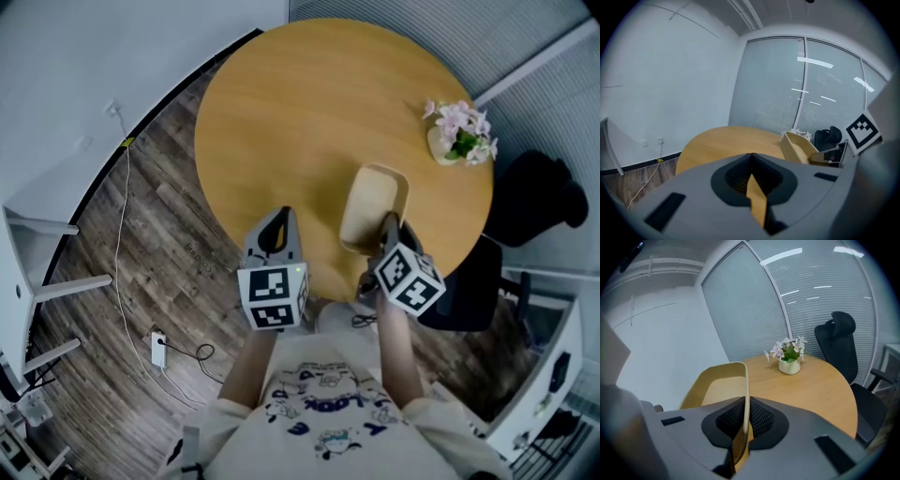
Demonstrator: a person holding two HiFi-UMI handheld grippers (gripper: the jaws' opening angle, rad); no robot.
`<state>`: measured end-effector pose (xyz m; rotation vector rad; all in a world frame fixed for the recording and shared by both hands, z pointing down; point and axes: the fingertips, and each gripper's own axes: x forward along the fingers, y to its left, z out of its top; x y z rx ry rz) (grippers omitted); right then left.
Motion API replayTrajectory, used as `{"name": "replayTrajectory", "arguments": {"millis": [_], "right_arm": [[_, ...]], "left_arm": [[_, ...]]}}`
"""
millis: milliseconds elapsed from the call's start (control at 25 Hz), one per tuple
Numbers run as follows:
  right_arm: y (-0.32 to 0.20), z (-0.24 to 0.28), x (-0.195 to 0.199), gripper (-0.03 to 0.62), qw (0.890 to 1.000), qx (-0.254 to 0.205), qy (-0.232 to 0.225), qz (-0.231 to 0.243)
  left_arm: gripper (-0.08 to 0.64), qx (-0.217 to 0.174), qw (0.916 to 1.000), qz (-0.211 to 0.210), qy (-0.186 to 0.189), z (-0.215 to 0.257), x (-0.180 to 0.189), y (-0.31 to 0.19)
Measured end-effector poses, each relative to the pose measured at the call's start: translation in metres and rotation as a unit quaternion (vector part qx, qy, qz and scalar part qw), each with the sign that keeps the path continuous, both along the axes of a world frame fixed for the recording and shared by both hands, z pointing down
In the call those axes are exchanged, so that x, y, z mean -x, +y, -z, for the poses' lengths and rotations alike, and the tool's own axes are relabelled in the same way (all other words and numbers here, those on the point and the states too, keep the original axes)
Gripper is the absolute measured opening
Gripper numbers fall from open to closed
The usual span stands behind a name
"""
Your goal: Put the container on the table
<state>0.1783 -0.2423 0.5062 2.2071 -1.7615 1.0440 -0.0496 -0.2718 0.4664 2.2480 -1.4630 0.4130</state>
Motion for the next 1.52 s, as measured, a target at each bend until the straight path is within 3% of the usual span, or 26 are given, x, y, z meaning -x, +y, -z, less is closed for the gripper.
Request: {"name": "replayTrajectory", "arguments": {"millis": [920,1520], "right_arm": [[-0.016,-0.079,-0.024,0.011,0.993,0.117,0.011,0.025],[-0.027,-0.112,-0.025,0.011,0.986,0.161,0.021,0.035]], "left_arm": [[0.003,0.104,0.9942,0.015,-0.024,-0.073,-0.021,-0.006],[0.003,0.157,0.9867,0.019,-0.038,-0.112,-0.026,0.002]]}}
